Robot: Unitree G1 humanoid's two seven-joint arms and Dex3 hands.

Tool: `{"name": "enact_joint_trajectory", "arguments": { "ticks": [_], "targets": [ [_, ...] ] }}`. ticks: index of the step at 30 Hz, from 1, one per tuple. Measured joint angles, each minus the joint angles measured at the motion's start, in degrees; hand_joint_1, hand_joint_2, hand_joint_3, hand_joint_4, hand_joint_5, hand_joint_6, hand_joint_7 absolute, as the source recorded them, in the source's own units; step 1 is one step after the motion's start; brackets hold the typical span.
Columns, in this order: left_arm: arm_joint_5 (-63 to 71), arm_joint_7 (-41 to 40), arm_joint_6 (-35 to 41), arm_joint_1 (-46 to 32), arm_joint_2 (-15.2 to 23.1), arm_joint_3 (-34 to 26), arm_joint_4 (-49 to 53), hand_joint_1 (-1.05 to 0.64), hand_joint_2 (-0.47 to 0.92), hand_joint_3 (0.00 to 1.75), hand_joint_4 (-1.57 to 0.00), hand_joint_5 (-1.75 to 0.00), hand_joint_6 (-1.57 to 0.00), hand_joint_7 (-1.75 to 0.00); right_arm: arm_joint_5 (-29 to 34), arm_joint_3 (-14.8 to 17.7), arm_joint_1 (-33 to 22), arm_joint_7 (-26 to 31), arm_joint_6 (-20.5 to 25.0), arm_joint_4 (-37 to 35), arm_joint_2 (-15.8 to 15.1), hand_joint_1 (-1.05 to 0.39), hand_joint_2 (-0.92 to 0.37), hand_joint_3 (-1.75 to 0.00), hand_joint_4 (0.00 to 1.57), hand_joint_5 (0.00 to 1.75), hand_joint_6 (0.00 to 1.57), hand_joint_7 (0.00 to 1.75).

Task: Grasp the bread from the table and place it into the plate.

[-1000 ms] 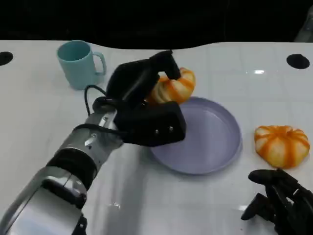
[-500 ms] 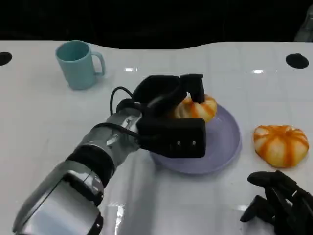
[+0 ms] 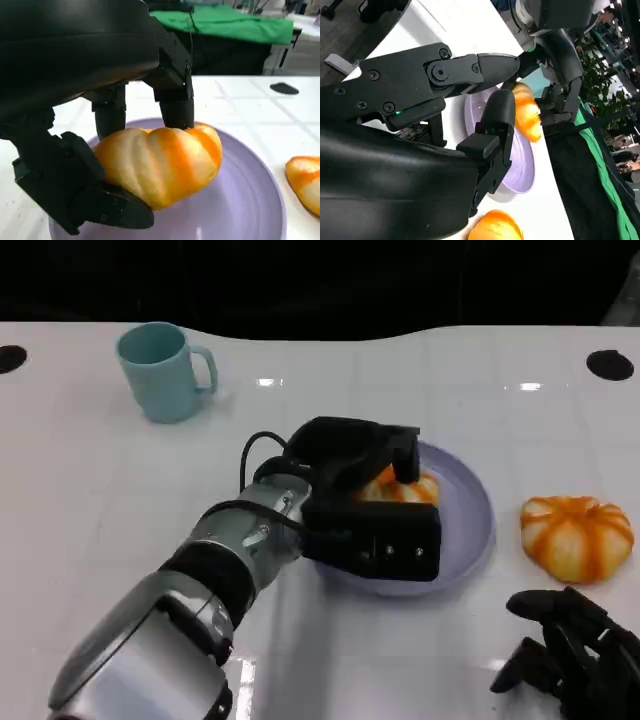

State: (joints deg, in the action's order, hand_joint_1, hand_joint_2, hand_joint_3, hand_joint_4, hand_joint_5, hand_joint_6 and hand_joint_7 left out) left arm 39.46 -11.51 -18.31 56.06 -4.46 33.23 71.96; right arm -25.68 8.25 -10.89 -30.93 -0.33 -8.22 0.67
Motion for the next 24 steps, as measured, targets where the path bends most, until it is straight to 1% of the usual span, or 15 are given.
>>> {"name": "enact_joint_trajectory", "arguments": {
  "ticks": [1,2,3,5,6,8,9,12,14,16,20,24],
  "targets": [
    [-0.11,0.64,-0.04,0.1,0.0,-0.16,0.09,-0.24,0.92,0.2,-0.62,-1.03,-0.67,-0.09,0.0,0.0,0.0,-0.04,0.0,0.0,0.0,-0.75,-0.92,-0.21,0.71,1.42,0.71,1.0],
    [-0.38,0.94,-0.11,0.18,0.0,-0.36,0.18,-0.31,0.92,0.22,-0.43,-0.75,-0.52,-0.04,0.0,0.0,0.0,-0.13,0.0,0.0,0.0,-0.75,-0.92,-0.21,0.71,1.42,0.71,1.0],
    [-0.65,1.83,-0.29,0.32,0.05,-0.55,0.25,-0.43,0.92,0.24,-0.27,-0.49,-0.38,-0.02,0.0,0.0,0.0,-0.22,0.0,0.0,0.0,-0.75,-0.92,-0.21,0.7,1.43,0.71,1.0],
    [-0.84,4.99,-0.8,0.83,0.33,-0.55,0.38,-0.54,0.92,0.26,-0.14,-0.32,-0.26,0.0,0.0,0.0,0.0,-0.27,0.0,-0.01,-0.01,-0.76,-0.92,-0.21,0.7,1.43,0.71,1.0],
    [-0.89,6.54,-0.85,1.07,0.48,-0.52,0.39,-0.65,0.92,0.33,-0.08,-0.25,-0.2,0.0,0.02,0.0,0.0,-0.27,0.0,-0.01,-0.02,-0.76,-0.92,-0.21,0.71,1.43,0.71,1.0],
    [-0.91,8.82,-0.79,1.34,0.77,-0.36,0.39,-0.74,0.92,0.38,-0.04,-0.2,-0.16,0.0,0.02,0.0,0.0,-0.26,0.0,-0.01,-0.04,-0.76,-0.92,-0.21,0.71,1.43,0.71,1.0],
    [-0.91,9.71,-0.73,1.4,0.93,-0.27,0.38,-0.81,0.92,0.44,-0.02,-0.19,-0.14,0.0,0.02,0.0,0.01,-0.26,0.0,-0.01,-0.07,-0.76,-0.92,-0.21,0.7,1.43,0.71,1.0],
    [-0.95,12.33,-0.81,1.58,1.69,-0.14,0.34,-0.9,0.92,0.54,-0.01,-0.17,-0.13,-0.01,-0.01,0.12,0.14,-0.28,0.0,-0.2,-0.12,-0.76,-0.92,-0.2,0.7,1.43,0.71,1.0],
    [-1.39,14.36,-1.56,1.98,2.68,-0.35,0.08,-0.91,0.92,0.56,-0.01,-0.17,-0.13,-0.01,-0.2,0.18,0.16,-0.24,0.08,-0.22,-0.13,-0.76,-0.92,-0.19,0.7,1.43,0.71,1.0],
    [-3.07,17.15,-2.38,2.36,3.77,-1.8,-0.73,-0.89,0.92,0.55,-0.03,-0.18,-0.15,-0.02,-0.2,0.18,0.16,0.01,0.2,-0.22,-0.15,-0.76,-0.92,-0.21,0.68,1.44,0.69,1.01],
    [-9.12,23.86,-4.53,2.45,5.54,-6.57,-3.2,-0.87,0.92,0.55,-0.1,-0.21,-0.18,-0.03,-0.19,0.17,0.16,0.09,0.2,-0.22,-0.18,-0.76,-0.92,-0.21,0.69,1.45,0.69,1.02],
    [-16.63,30.2,-6.61,1.04,7.28,-12.06,-6.83,-0.82,0.92,0.51,-0.17,-0.23,-0.24,-0.05,-0.2,0.17,0.18,0.09,0.2,-0.22,-0.19,-0.76,-0.92,-0.2,0.69,1.44,0.7,1.02]
  ]
}}
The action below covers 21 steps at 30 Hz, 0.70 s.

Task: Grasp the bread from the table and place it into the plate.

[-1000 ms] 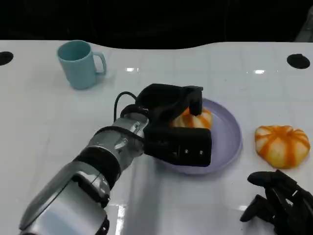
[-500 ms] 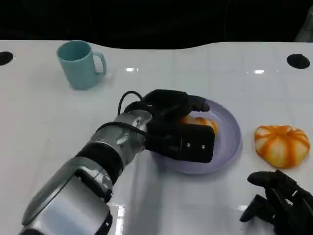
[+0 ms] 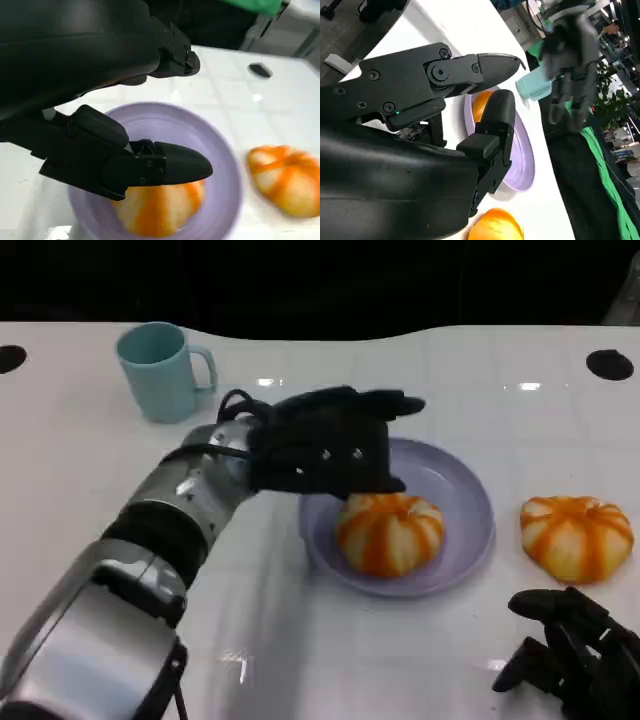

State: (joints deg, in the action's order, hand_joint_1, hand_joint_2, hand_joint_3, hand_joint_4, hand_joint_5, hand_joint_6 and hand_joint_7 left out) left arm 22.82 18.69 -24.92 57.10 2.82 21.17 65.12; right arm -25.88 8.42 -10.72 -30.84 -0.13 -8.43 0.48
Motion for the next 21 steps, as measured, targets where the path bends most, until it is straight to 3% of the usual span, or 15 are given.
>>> {"name": "enact_joint_trajectory", "arguments": {
  "ticks": [5,7,9,13,14,15,16,18,21],
  "targets": [
    [-6.76,4.99,-0.44,-4.81,0.58,-5.03,-3.34,-0.8,0.92,0.47,-0.24,-0.26,-0.3,-0.06,-0.01,0.0,-0.05,0.2,0.08,0.03,-0.02,-0.76,-0.92,-0.2,0.7,1.44,0.7,1.02],
    [-9.09,5.98,-0.51,-6.24,0.69,-6.68,-4.46,-0.64,0.92,0.42,-0.51,-0.41,-0.5,-0.15,-0.01,-0.09,0.04,0.22,0.09,0.06,0.0,-0.76,-0.92,-0.2,0.7,1.44,0.7,1.01],
    [-16.21,7.07,-3.41,-10.34,-0.02,-11.88,-7.12,-0.59,0.92,0.4,-0.64,-0.49,-0.61,-0.2,-0.03,-0.06,-0.01,0.2,0.02,0.06,0.0,-0.77,-0.92,-0.2,0.69,1.44,0.7,1.01],
    [-26.01,8.7,-4.19,-17.95,-2.29,-18.64,-10.94,-0.57,0.92,0.4,-0.73,-0.54,-0.69,-0.22,-0.01,-0.02,-0.08,0.2,-0.02,0.05,-0.02,-0.77,-0.92,-0.2,0.69,1.44,0.69,1.01],
    [-26.55,8.8,-3.95,-18.95,-2.41,-19.05,-11.35,-0.58,0.92,0.41,-0.7,-0.99,-0.72,-0.57,-0.01,-0.03,-0.06,0.2,-0.03,0.05,-0.02,-0.77,-0.92,-0.2,0.69,1.44,0.7,1.01],
    [-28.59,9.87,-2.67,-20.19,-2.71,-20.05,-12.88,-0.58,0.92,0.42,-0.67,-1.19,-0.67,-0.8,-0.02,-0.07,0.01,0.18,-0.03,0.06,-0.01,-0.77,-0.92,-0.2,0.69,1.44,0.7,1.0],
    [-31.85,10.98,-1.01,-21.65,-3.44,-21.69,-15.02,-0.59,0.92,0.43,-0.66,-1.51,-0.63,-1.19,-0.06,-0.06,-0.01,0.15,-0.05,0.06,0.0,-0.77,-0.92,-0.21,0.68,1.44,0.69,1.0],
    [-39.54,13.28,4.79,-25.44,-5.17,-25.12,-21.5,-0.6,0.92,0.43,-0.65,-1.68,-0.59,-1.42,0.02,-0.13,-0.08,0.11,-0.17,0.06,0.0,-0.77,-0.92,-0.22,0.68,1.45,0.69,1.01],
    [-46.77,14.52,13.34,-31.2,-6.27,-27.67,-30.57,-0.57,0.92,0.5,-0.68,-1.74,-0.47,-1.69,0.15,-0.18,-0.3,0.14,-0.35,0.09,-0.03,-0.77,-0.92,-0.22,0.67,1.45,0.69,1.01]
  ]
}}
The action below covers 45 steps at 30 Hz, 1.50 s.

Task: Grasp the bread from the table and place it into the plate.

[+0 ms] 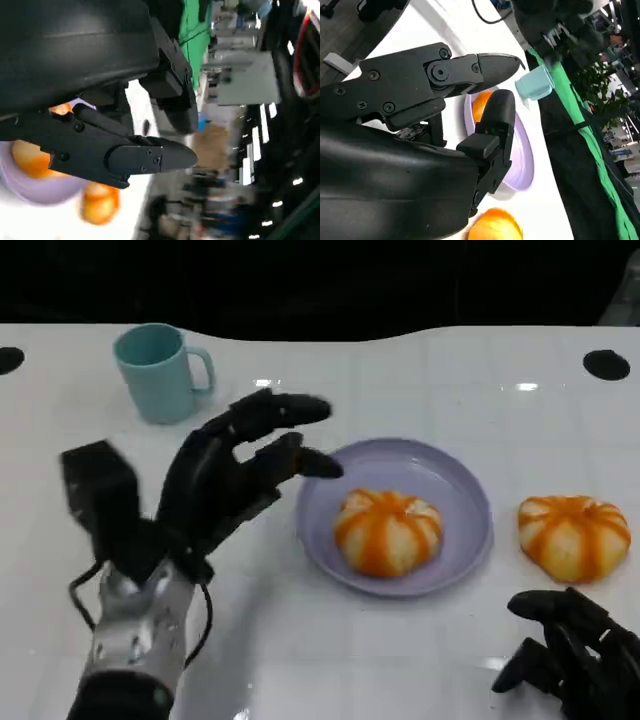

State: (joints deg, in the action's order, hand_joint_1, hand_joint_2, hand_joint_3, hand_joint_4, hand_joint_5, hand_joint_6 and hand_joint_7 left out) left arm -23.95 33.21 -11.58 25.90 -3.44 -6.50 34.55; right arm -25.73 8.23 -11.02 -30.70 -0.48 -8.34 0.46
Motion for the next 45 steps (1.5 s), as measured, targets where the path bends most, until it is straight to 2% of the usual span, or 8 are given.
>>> {"name": "enact_joint_trajectory", "arguments": {
  "ticks": [3,4,9,13,17,26,37,45],
  "targets": [
    [-4.17,-0.48,7.24,-6.06,-0.4,-1.12,-9.12,-0.57,0.92,0.51,-0.68,-1.75,-0.43,-1.74,-0.18,0.03,-0.01,0.0,0.06,0.08,0.0,-0.77,-0.92,-0.21,0.67,1.45,0.69,1.01],
    [-4.65,-0.82,8.85,-7.36,-0.41,-1.3,-11.06,-0.59,0.92,0.54,-0.72,-1.75,-0.46,-1.74,-0.22,0.01,0.02,-0.01,0.07,0.09,0.01,-0.77,-0.92,-0.2,0.67,1.44,0.7,1.0],
    [-10.55,-4.59,19.82,-14.96,-0.55,-3.04,-23.02,-0.57,0.92,0.49,-0.69,-1.75,-0.47,-1.67,-0.45,-0.01,-0.04,0.0,0.36,0.16,0.11,-0.77,-0.92,-0.19,0.67,1.44,0.7,0.99],
    [-12.11,-7.19,25.12,-19.91,-0.52,-3.79,-28.88,-0.55,0.92,0.52,-0.7,-1.75,-0.54,-1.54,-0.46,-0.11,-0.11,0.05,0.71,0.57,0.18,-0.78,-0.92,-0.19,0.67,1.44,0.7,0.99],
    [-13.33,-9.61,28.94,-25.71,-0.56,-4.27,-34.09,-0.53,0.92,0.49,-0.7,-1.75,-0.57,-1.5,-0.46,-0.08,-0.28,0.13,0.83,1.18,0.16,-0.78,-0.92,-0.19,0.68,1.44,0.71,0.99],
    [-13.56,-14.12,33.43,-32.25,-1.74,-4.16,-39.34,-0.51,0.92,0.47,-0.67,-1.75,-0.56,-1.5,-0.61,-0.04,-0.56,0.13,1.53,1.52,0.16,-0.8,-0.92,-0.17,0.72,1.39,0.77,0.92],
    [-11.53,-14.36,32.46,-36.58,-2.2,-1.93,-40.42,-0.49,0.92,0.48,-0.61,-1.75,-0.49,-1.55,-0.29,-0.21,-0.77,0.55,1.56,2.43,0.16,-0.77,-0.92,-0.2,0.69,1.43,0.74,0.94],
    [-10.7,-14.37,31.88,-36.84,-2.24,-1.53,-40.68,-0.5,0.92,0.45,-0.62,-1.75,-0.48,-1.56,-0.23,-0.22,-0.77,0.54,1.56,2.43,0.06,-0.78,-0.92,-0.21,0.68,1.43,0.72,0.96]
  ]
}}
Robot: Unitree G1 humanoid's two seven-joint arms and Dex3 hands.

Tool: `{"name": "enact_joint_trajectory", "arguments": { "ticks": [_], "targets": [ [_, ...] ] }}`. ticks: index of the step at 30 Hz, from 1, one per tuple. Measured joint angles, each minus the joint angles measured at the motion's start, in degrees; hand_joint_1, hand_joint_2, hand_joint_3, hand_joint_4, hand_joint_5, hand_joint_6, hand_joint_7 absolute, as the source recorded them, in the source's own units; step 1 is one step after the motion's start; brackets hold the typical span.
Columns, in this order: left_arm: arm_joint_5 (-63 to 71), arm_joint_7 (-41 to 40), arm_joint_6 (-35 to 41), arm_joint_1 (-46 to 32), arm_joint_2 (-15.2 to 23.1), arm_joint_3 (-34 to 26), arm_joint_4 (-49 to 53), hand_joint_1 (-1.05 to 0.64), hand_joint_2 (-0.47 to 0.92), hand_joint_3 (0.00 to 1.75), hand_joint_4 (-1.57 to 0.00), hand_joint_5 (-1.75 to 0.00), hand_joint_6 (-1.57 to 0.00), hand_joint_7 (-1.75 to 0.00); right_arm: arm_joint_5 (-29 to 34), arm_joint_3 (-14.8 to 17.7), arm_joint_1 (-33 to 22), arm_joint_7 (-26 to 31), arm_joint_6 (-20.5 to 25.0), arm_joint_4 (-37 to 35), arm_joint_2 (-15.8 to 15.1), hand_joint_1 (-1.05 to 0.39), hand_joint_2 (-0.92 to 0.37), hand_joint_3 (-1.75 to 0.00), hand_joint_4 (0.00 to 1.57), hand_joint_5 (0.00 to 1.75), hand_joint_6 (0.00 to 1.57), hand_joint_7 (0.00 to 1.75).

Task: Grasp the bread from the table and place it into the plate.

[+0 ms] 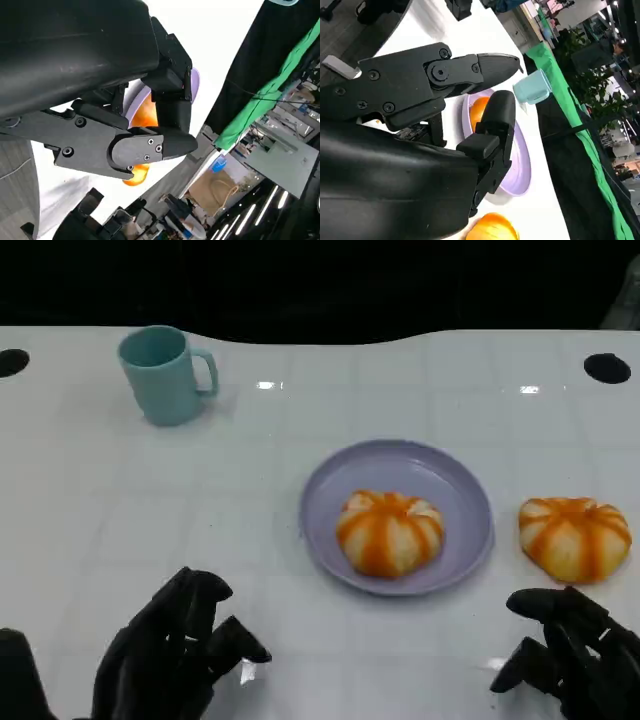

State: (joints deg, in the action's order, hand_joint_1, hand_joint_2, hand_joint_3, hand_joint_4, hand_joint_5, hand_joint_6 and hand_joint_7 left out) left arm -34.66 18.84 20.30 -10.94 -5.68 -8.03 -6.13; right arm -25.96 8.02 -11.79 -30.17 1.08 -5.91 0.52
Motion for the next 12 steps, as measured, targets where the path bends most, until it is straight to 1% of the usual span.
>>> {"name": "enact_joint_trajectory", "arguments": {
  "ticks": [3,12],
  "targets": [
    [0.09,-0.7,0.04,0.05,-0.02,0.07,0.0,-0.51,0.92,0.43,-0.64,-1.75,-0.5,-1.55,0.04,0.01,0.01,-0.01,-0.06,-0.03,-0.03,-0.78,-0.92,-0.21,0.68,1.43,0.72,0.96],
    [0.29,-2.08,0.98,0.34,-0.08,0.19,-0.02,-0.51,0.92,0.42,-0.64,-1.75,-0.5,-1.55,0.04,0.13,0.1,-0.44,-0.21,-0.71,-0.14,-0.79,-0.92,-0.21,0.69,1.43,0.73,0.96]
  ]
}}
